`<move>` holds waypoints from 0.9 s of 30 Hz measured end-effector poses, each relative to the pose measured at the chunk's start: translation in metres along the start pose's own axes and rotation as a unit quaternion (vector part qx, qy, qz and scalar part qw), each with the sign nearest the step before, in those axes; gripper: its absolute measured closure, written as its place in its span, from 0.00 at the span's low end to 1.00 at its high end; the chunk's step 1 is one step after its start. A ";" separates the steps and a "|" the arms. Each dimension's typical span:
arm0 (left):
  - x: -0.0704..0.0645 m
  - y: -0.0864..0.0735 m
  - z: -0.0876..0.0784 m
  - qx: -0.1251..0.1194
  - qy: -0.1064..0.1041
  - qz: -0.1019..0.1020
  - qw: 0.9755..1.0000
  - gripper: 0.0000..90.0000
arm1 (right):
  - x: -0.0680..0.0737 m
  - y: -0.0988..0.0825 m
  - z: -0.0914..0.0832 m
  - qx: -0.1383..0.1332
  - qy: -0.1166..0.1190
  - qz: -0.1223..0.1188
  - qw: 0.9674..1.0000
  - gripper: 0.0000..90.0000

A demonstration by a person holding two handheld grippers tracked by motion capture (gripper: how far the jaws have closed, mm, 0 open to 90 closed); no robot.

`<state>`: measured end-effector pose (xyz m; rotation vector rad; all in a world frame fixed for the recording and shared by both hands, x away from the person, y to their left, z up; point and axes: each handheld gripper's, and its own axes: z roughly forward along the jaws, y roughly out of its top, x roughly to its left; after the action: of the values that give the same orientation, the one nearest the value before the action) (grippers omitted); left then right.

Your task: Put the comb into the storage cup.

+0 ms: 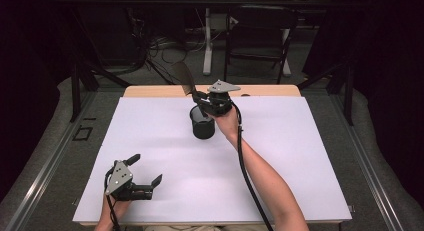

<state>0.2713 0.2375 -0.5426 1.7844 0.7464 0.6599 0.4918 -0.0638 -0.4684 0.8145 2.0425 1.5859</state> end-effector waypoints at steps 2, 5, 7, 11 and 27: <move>0.000 0.000 0.000 0.000 0.000 0.000 1.000 0.00 | -0.001 -0.001 0.000 0.003 0.001 -0.001 1.000 0.81; 0.000 0.000 0.000 0.001 0.000 0.000 1.000 0.00 | -0.001 -0.002 0.001 0.006 0.001 0.000 1.000 0.81; 0.000 0.000 0.000 0.000 0.001 0.000 1.000 0.00 | -0.002 -0.003 0.001 0.008 0.000 -0.001 1.000 0.81; 0.000 0.000 0.000 0.000 0.000 0.000 1.000 0.00 | -0.003 -0.005 0.002 0.011 -0.002 0.000 1.000 0.81; 0.000 0.000 -0.001 0.000 0.000 0.001 1.000 0.00 | 0.000 -0.014 0.006 0.033 -0.002 -0.005 0.999 0.81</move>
<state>0.2710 0.2381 -0.5423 1.7854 0.7451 0.6599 0.4934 -0.0621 -0.4835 0.8287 2.1034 1.5160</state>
